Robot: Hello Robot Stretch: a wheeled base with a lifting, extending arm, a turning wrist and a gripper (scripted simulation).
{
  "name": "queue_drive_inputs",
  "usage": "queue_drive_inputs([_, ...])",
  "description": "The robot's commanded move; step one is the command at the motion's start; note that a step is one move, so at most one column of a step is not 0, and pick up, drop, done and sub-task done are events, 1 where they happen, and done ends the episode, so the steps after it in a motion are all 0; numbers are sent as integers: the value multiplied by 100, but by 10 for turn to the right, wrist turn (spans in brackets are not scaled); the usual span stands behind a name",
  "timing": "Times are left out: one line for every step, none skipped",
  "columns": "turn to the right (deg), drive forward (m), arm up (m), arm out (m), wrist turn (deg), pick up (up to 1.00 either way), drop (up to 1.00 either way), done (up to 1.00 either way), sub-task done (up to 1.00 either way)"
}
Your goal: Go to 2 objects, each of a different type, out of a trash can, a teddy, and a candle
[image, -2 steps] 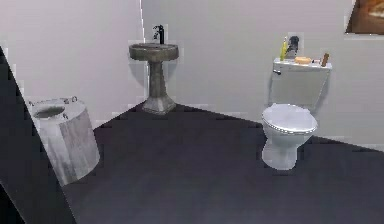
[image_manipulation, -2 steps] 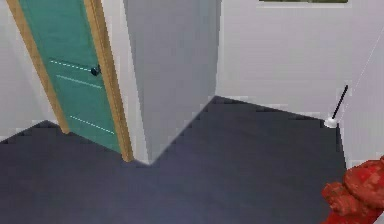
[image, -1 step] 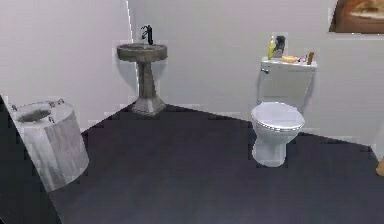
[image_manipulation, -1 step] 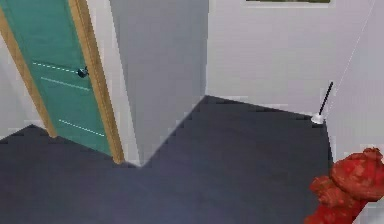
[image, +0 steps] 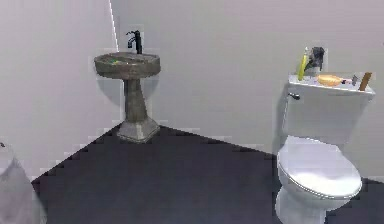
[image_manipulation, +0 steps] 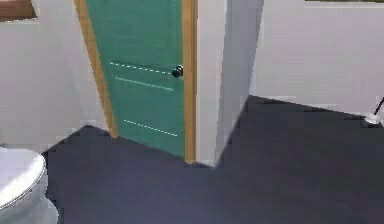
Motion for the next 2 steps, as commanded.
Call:
queue_drive_inputs([-450, 0, 0, 0, 0, 0, 0, 0, 0])
queue_drive_inputs([-150, 0, 0, 0, 0, 0, 0, 0, 0])
